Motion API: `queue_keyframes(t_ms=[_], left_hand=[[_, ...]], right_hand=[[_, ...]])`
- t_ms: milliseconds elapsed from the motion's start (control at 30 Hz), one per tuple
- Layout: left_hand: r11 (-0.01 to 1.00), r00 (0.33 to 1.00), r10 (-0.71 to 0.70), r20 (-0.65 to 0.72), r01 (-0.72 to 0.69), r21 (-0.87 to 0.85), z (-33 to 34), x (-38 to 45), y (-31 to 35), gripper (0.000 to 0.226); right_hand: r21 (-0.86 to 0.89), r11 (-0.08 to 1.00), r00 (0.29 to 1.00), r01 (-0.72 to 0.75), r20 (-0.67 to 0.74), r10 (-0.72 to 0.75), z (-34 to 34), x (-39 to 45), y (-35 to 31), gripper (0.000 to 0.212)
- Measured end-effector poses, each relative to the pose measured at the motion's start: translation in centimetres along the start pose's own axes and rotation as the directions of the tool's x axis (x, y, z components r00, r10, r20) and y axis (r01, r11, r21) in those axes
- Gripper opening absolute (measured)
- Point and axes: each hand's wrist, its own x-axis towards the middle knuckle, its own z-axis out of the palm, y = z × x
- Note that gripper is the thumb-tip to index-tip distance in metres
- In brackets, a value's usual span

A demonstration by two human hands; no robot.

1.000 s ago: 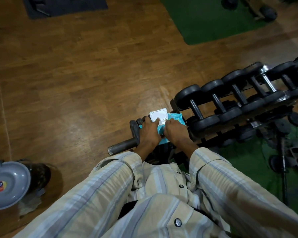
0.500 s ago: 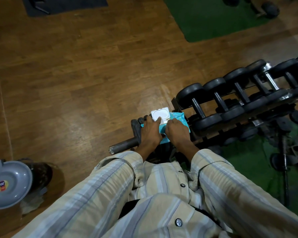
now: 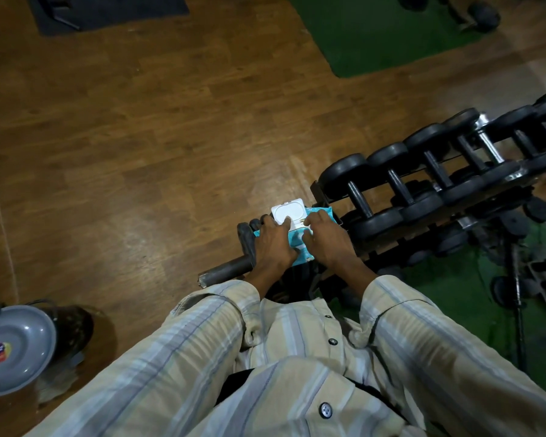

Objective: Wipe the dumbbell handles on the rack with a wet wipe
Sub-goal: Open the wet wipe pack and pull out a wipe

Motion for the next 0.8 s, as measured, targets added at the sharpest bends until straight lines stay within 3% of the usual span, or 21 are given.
queue_keyframes(t_ms=[133,267,433,700,800], left_hand=[[1.0,1.0,0.019,-0.012,-0.019,0.004,0.1,-0.1,-0.3,0.082],[1.0,1.0,0.021,-0.004,-0.021,0.012,0.1,0.0,-0.3,0.084],[1.0,1.0,0.006,0.007,-0.006,0.017,-0.1,0.1,-0.1,0.083],[1.0,0.999,-0.01,0.031,0.01,0.003,-1.0,-0.1,0.4,0.08],[1.0,0.999,-0.011,0.045,0.01,0.026,-1.1,-0.1,0.5,0.084]], right_hand=[[0.068,0.997,0.999,-0.024,0.03,0.022,0.2,-0.8,0.0,0.02],[0.031,0.996,0.996,-0.087,0.039,0.086,0.3,-0.1,-0.8,0.005],[0.056,0.996,0.996,-0.066,0.06,0.063,0.2,-0.3,-0.9,0.013],[0.207,0.975,0.994,-0.076,-0.064,0.092,0.3,-1.0,-0.1,0.014],[0.251,0.962,0.992,-0.104,-0.04,0.117,0.2,-1.1,0.1,0.014]])
